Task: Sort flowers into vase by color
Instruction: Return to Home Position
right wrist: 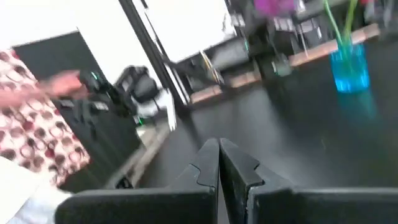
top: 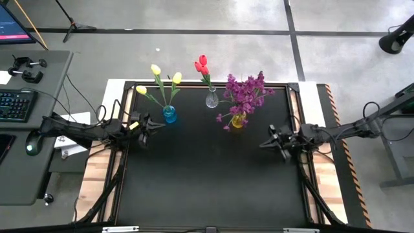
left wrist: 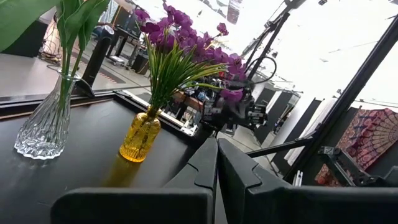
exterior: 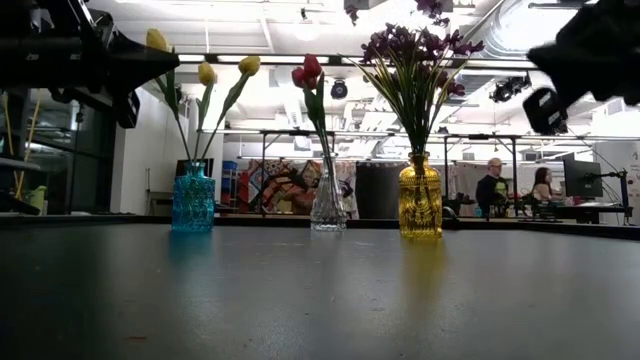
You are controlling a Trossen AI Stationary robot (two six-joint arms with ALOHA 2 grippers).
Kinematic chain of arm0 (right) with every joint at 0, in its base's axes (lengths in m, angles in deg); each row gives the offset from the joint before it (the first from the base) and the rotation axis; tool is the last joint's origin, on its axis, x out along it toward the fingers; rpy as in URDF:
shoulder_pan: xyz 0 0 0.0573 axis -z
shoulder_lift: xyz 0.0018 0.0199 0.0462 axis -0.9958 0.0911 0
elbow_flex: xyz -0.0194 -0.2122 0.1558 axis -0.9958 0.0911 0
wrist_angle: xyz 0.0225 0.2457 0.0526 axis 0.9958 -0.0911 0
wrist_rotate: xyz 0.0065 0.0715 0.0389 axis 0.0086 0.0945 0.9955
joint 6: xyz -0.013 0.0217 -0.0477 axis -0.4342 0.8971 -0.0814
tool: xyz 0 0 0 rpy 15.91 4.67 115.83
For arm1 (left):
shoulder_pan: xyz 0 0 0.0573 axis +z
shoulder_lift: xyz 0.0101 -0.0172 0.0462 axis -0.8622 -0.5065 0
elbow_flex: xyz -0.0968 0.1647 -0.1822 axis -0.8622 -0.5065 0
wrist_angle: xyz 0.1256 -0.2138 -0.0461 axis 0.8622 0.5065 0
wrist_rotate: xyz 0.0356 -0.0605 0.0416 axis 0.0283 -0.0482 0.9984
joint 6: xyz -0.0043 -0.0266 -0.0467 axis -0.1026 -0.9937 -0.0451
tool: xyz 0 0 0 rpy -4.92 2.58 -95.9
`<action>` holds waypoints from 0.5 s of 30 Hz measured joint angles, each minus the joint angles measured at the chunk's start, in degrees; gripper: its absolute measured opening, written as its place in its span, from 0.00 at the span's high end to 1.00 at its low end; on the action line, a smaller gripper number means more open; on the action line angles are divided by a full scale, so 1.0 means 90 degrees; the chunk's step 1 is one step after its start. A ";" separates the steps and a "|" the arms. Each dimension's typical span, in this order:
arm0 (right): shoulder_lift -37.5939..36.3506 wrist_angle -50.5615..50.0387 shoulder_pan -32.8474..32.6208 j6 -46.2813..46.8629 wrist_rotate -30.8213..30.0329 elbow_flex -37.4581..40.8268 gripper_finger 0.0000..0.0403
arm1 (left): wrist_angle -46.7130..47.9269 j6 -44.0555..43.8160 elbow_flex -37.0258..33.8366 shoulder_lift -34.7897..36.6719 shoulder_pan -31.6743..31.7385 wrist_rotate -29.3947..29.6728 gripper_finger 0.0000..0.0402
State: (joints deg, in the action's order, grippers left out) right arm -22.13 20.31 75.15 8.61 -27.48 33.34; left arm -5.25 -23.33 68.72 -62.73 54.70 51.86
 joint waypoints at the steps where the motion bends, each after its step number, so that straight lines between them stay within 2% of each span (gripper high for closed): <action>1: -0.0001 -0.0078 0.0000 0.0132 -0.0001 0.0061 1.00 | 0.0000 -0.0002 0.0000 0.0000 0.0000 0.0000 1.00; 9: 0.0024 -0.1834 0.0000 0.0417 -0.0020 0.0017 1.00 | 0.0000 -0.0002 0.0001 -0.0002 0.0000 0.0000 1.00; 13: 0.0038 -0.1856 -0.0004 0.0422 -0.0047 0.0014 1.00 | 0.0003 -0.0002 0.0002 0.0000 0.0000 -0.0002 1.00; 15: -0.0225 -0.1880 -0.0072 0.0422 -0.0136 0.0014 1.00 | 0.0106 -0.0004 0.0002 0.0116 -0.0002 0.0001 1.00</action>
State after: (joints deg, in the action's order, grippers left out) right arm -24.16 3.39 74.50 12.41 -28.70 33.46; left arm -4.30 -23.37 68.74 -61.69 54.68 51.86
